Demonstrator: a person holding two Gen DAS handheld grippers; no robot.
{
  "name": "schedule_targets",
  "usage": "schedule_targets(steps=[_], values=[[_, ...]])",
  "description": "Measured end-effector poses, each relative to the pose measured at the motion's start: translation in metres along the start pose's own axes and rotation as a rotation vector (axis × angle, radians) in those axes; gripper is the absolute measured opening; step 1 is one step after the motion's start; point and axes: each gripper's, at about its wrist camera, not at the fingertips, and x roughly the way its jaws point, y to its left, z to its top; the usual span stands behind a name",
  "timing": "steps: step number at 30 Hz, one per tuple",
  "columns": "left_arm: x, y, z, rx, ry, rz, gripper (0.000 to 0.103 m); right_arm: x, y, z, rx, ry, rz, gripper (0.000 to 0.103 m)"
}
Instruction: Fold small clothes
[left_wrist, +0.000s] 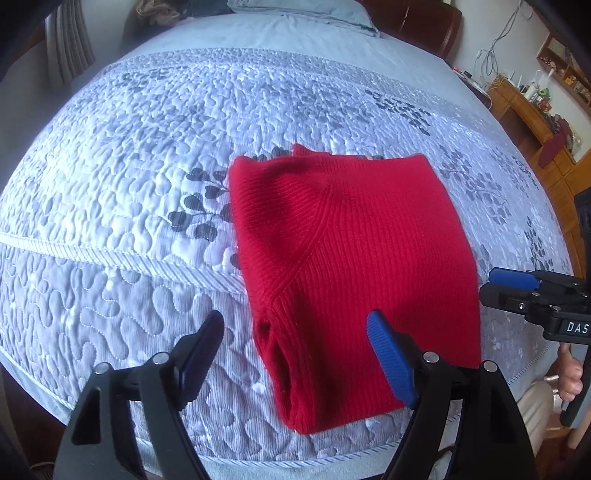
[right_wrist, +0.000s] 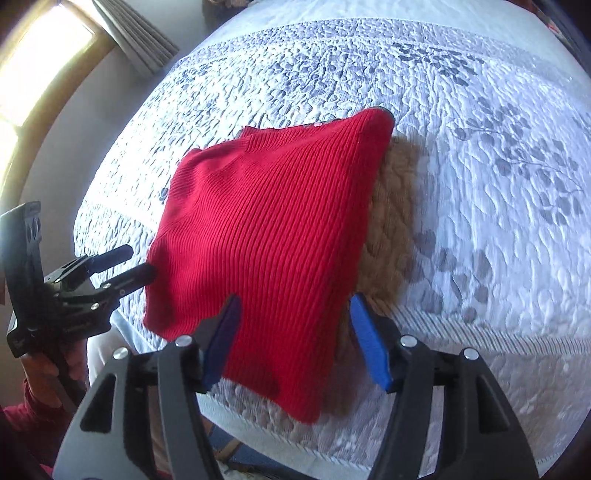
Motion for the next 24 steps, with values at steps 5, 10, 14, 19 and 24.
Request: schedule_targets(steps=[5,10,14,19,24], values=[[0.025,0.017,0.009,-0.041,0.050,-0.027,0.081,0.018,-0.003,0.011,0.011,0.018,0.000,0.063],[0.049,0.038,0.023,-0.085,0.094,-0.104,0.082,0.029,-0.008,0.017,0.021,0.029,-0.003,0.064],[0.060,0.050,0.036,-0.109,0.112,-0.184,0.087,0.037,-0.014,0.020,0.035,0.044,0.019,0.065],[0.069,0.046,0.044,-0.066,0.132,-0.200,0.087,0.046,-0.021,0.023,0.053,0.061,0.052,0.067],[0.072,0.039,0.048,-0.060,0.143,-0.263,0.070,0.059,-0.029,0.027,0.072,0.081,0.093,0.070]])
